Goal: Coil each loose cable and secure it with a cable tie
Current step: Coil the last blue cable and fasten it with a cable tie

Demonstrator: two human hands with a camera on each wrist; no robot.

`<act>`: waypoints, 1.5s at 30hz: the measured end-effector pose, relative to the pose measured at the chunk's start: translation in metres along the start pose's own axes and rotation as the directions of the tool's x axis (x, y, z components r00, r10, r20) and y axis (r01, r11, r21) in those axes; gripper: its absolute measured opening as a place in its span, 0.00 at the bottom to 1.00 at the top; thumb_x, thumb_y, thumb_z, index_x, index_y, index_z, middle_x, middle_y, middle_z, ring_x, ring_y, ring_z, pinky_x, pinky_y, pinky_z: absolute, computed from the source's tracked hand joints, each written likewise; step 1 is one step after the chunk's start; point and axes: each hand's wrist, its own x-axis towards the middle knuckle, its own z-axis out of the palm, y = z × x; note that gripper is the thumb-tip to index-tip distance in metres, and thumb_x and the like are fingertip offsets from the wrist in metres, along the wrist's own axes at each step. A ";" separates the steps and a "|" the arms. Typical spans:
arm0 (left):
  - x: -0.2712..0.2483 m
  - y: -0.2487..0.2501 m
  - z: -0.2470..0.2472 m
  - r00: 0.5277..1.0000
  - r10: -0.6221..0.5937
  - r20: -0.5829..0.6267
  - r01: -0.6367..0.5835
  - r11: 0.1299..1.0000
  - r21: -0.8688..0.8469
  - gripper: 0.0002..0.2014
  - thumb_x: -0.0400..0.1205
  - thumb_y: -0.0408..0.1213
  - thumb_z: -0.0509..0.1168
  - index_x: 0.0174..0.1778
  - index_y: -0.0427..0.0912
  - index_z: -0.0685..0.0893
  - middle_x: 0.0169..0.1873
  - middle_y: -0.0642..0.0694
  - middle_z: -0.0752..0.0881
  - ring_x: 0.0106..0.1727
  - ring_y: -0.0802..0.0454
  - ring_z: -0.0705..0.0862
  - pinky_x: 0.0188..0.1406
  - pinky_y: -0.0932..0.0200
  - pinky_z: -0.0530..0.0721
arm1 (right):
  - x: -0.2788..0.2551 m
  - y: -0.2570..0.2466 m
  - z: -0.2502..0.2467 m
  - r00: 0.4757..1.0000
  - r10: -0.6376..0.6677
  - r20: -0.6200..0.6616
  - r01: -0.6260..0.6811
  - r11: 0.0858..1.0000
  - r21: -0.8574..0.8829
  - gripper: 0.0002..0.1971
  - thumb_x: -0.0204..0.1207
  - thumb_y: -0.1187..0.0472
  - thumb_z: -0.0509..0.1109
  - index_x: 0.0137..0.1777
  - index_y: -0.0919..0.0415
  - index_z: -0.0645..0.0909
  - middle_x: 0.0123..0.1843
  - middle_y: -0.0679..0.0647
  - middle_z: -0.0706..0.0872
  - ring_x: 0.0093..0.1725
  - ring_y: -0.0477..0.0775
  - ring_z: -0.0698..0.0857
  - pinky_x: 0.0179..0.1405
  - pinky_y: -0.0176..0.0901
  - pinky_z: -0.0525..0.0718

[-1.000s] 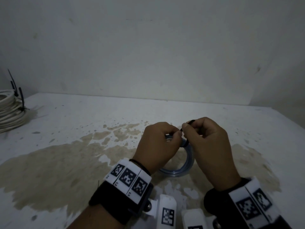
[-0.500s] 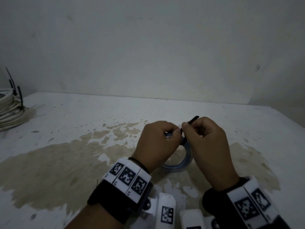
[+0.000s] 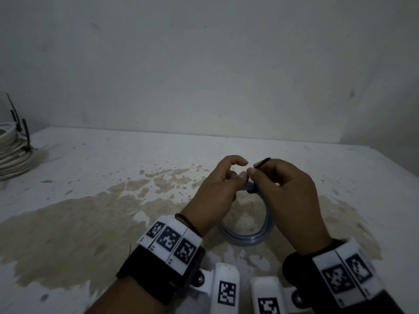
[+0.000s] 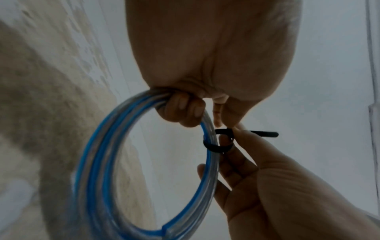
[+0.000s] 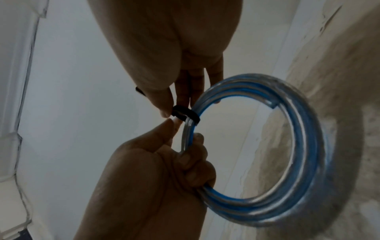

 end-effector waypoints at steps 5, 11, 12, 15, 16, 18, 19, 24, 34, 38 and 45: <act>-0.002 -0.002 0.002 0.996 0.092 -0.008 -0.091 0.993 0.078 0.06 0.83 0.37 0.65 0.53 0.53 0.81 0.41 0.51 0.72 0.30 0.56 0.71 0.26 0.69 0.70 | 0.001 0.004 -0.002 0.997 -0.074 0.025 0.076 0.994 -0.074 0.07 0.78 0.62 0.70 0.41 0.56 0.88 0.36 0.42 0.88 0.39 0.38 0.85 0.38 0.22 0.75; -0.001 -0.006 0.003 0.993 0.101 -0.060 -0.097 0.993 0.066 0.07 0.82 0.37 0.65 0.46 0.57 0.81 0.47 0.53 0.74 0.39 0.59 0.75 0.33 0.68 0.70 | 0.005 0.014 -0.002 0.965 -0.261 0.036 0.263 0.940 -0.219 0.08 0.76 0.61 0.66 0.46 0.59 0.88 0.40 0.46 0.84 0.44 0.41 0.79 0.45 0.22 0.72; -0.001 -0.006 0.003 0.993 0.104 -0.058 -0.099 0.992 0.075 0.08 0.83 0.37 0.65 0.46 0.58 0.81 0.47 0.53 0.74 0.40 0.57 0.76 0.33 0.67 0.70 | 0.005 0.014 -0.002 0.962 -0.271 0.041 0.273 0.935 -0.227 0.08 0.76 0.61 0.66 0.45 0.60 0.88 0.41 0.48 0.84 0.44 0.41 0.78 0.45 0.23 0.72; -0.001 -0.004 0.003 0.994 0.103 -0.047 -0.097 0.989 0.115 0.11 0.83 0.35 0.64 0.44 0.59 0.80 0.48 0.51 0.75 0.42 0.53 0.77 0.32 0.66 0.69 | 0.005 0.016 -0.001 0.947 -0.313 0.069 0.320 0.914 -0.248 0.07 0.76 0.64 0.67 0.45 0.62 0.87 0.41 0.52 0.85 0.44 0.42 0.78 0.46 0.23 0.72; -0.001 -0.004 0.003 0.994 0.100 -0.052 -0.092 0.988 0.126 0.12 0.82 0.34 0.63 0.43 0.59 0.79 0.49 0.50 0.76 0.42 0.53 0.78 0.30 0.68 0.70 | 0.004 0.016 0.000 0.942 -0.326 0.080 0.336 0.907 -0.253 0.07 0.76 0.65 0.67 0.45 0.63 0.87 0.41 0.52 0.85 0.44 0.42 0.78 0.46 0.23 0.72; -0.001 -0.004 0.003 0.993 0.099 -0.061 -0.089 0.986 0.142 0.12 0.82 0.33 0.63 0.42 0.59 0.79 0.50 0.49 0.76 0.41 0.52 0.79 0.28 0.70 0.70 | 0.004 0.015 0.001 0.933 -0.348 0.091 0.360 0.896 -0.260 0.06 0.76 0.66 0.67 0.45 0.64 0.86 0.42 0.53 0.85 0.44 0.42 0.78 0.47 0.22 0.72; -0.001 -0.004 0.003 0.993 0.103 -0.060 -0.093 0.984 0.154 0.12 0.82 0.34 0.63 0.41 0.59 0.79 0.50 0.48 0.76 0.40 0.53 0.78 0.27 0.68 0.70 | 0.005 0.014 0.000 0.929 -0.362 0.080 0.370 0.894 -0.255 0.06 0.76 0.67 0.67 0.45 0.65 0.86 0.42 0.54 0.85 0.44 0.42 0.78 0.47 0.21 0.72; -0.001 -0.006 0.001 0.992 0.121 -0.037 -0.110 0.969 0.221 0.07 0.82 0.37 0.64 0.43 0.55 0.79 0.46 0.49 0.75 0.31 0.55 0.71 0.26 0.62 0.66 | 0.004 -0.002 -0.008 0.870 -0.487 -0.074 0.455 0.853 -0.257 0.05 0.75 0.71 0.67 0.45 0.69 0.86 0.42 0.52 0.82 0.45 0.46 0.79 0.52 0.22 0.72; -0.001 -0.006 0.002 1.000 -0.010 -0.020 0.010 1.000 -0.012 0.06 0.83 0.30 0.60 0.49 0.43 0.81 0.35 0.46 0.77 0.22 0.58 0.69 0.23 0.62 0.67 | 0.004 0.011 -0.004 0.979 -0.136 0.150 0.155 0.980 -0.123 0.09 0.78 0.64 0.69 0.52 0.47 0.81 0.42 0.35 0.84 0.48 0.32 0.82 0.47 0.22 0.75; 0.001 -0.008 0.001 0.999 -0.033 -0.018 0.032 0.999 -0.026 0.07 0.84 0.27 0.59 0.44 0.42 0.79 0.31 0.49 0.76 0.22 0.58 0.70 0.22 0.62 0.68 | 0.006 0.019 -0.005 0.964 -0.236 0.121 0.258 0.942 -0.215 0.06 0.75 0.62 0.66 0.42 0.50 0.83 0.39 0.35 0.82 0.44 0.36 0.81 0.42 0.27 0.78; -0.001 -0.008 0.001 0.999 -0.030 -0.022 0.030 0.999 -0.014 0.05 0.84 0.29 0.60 0.49 0.43 0.78 0.35 0.48 0.78 0.23 0.58 0.71 0.23 0.62 0.70 | 0.006 0.016 -0.006 0.951 -0.272 0.145 0.296 0.937 -0.187 0.07 0.74 0.66 0.70 0.41 0.52 0.83 0.37 0.36 0.82 0.43 0.40 0.84 0.40 0.34 0.83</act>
